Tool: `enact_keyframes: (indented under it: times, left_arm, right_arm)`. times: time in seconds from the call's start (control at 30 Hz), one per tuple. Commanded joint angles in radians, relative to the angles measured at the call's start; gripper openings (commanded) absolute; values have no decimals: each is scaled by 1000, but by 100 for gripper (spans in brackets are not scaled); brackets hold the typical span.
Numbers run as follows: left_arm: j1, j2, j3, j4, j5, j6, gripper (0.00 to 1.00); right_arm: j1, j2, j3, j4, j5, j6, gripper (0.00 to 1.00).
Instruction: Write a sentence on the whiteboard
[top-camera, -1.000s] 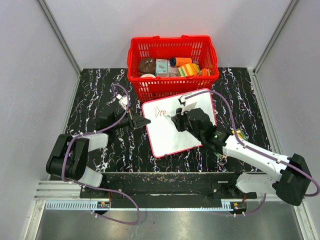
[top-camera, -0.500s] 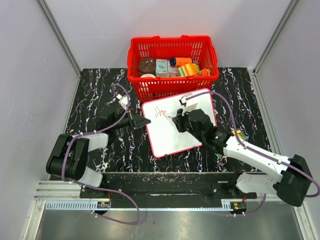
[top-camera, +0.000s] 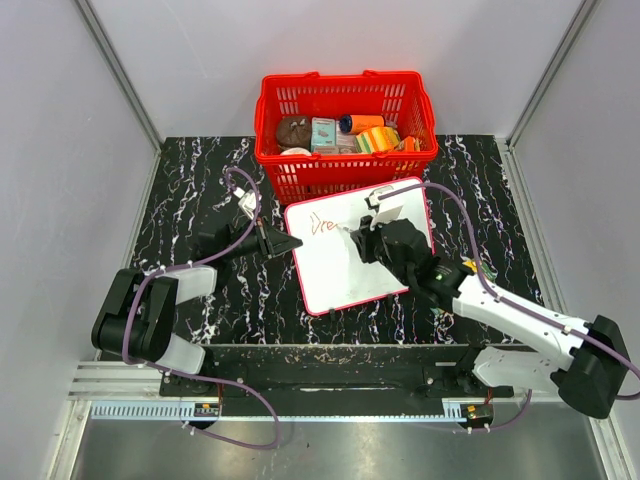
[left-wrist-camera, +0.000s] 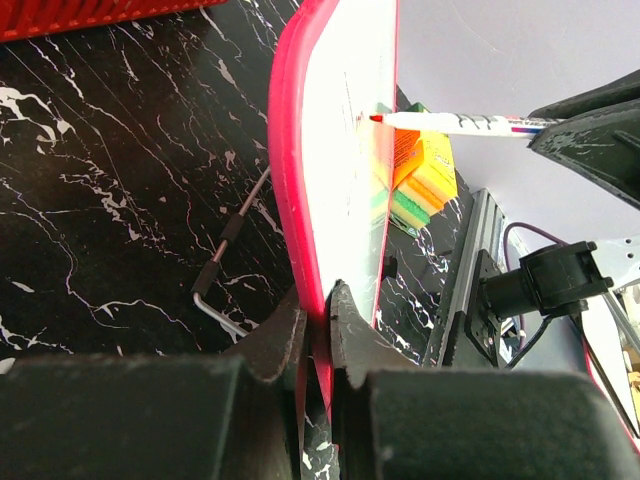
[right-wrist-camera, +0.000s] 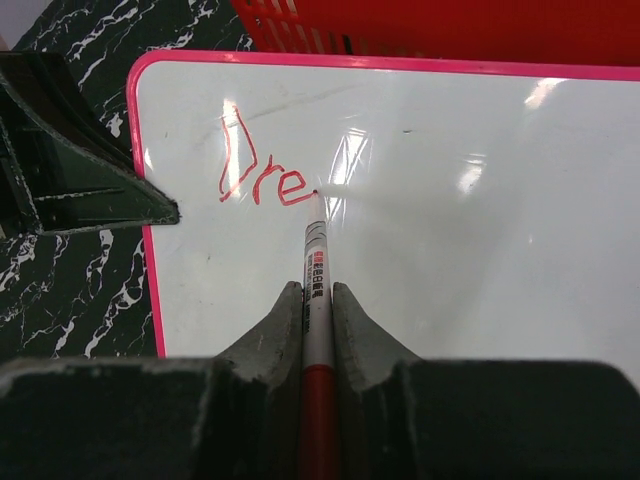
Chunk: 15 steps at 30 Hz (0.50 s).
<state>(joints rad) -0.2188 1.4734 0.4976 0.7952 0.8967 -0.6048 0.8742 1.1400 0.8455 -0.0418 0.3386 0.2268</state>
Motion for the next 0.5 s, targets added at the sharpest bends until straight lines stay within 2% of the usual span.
enact_keyframes:
  times: [0.0, 0.33, 0.47]
  left_arm:
    - [-22, -10, 15, -8, -15, 151, 0]
    - [-24, -13, 15, -16, -18, 155, 0]
    - [-24, -13, 16, -16, -19, 157, 0]
  right_arm:
    - [-7, -60, -2, 31, 28, -18, 0]
    - [-23, -39, 35, 65, 22, -37, 0]
    - [-72, -60, 20, 80, -50, -4, 0]
